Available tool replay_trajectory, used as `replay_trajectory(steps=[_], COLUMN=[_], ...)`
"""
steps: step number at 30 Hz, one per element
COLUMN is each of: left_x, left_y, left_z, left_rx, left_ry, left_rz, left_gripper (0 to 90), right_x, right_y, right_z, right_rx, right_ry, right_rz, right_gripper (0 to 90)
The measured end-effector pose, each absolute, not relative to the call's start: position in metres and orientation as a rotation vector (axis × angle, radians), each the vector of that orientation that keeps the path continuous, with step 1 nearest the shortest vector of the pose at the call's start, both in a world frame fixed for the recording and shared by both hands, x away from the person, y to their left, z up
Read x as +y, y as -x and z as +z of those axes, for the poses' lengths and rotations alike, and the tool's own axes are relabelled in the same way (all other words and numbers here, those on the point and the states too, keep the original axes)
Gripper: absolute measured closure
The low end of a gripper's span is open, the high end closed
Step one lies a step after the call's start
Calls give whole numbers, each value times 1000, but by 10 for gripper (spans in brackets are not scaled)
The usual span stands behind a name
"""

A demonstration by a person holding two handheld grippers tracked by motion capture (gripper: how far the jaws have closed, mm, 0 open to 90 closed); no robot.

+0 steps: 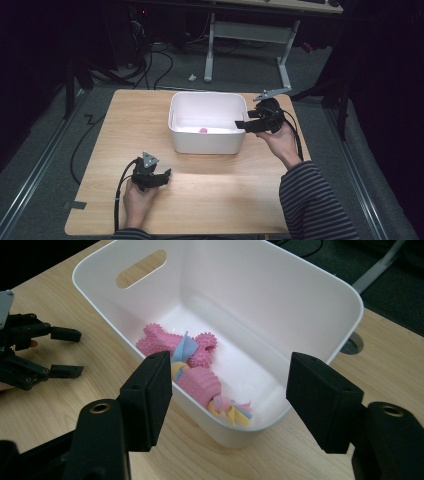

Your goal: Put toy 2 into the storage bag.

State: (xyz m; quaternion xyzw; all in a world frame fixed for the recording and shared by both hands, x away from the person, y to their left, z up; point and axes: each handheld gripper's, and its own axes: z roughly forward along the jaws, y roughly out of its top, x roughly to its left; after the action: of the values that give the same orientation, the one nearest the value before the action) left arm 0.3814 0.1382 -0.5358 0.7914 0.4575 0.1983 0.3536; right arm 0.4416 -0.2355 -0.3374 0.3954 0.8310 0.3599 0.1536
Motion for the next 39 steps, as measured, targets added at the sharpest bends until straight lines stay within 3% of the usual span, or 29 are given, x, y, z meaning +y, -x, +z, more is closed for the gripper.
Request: replay_trajectory(steps=[19, 39], left_x=[138, 138], left_y=[-381, -381], left_z=[-536, -536], left_rx=[1181, 1181], left_ry=[-2047, -2047], left_rz=[512, 512], left_gripper=[271, 270], right_x=[-273, -306], right_y=[-405, -368], right_z=[-323, -330], right_rx=[2289, 2207], right_ry=[-1147, -1161], right_rz=[1109, 1151], right_gripper=[350, 365])
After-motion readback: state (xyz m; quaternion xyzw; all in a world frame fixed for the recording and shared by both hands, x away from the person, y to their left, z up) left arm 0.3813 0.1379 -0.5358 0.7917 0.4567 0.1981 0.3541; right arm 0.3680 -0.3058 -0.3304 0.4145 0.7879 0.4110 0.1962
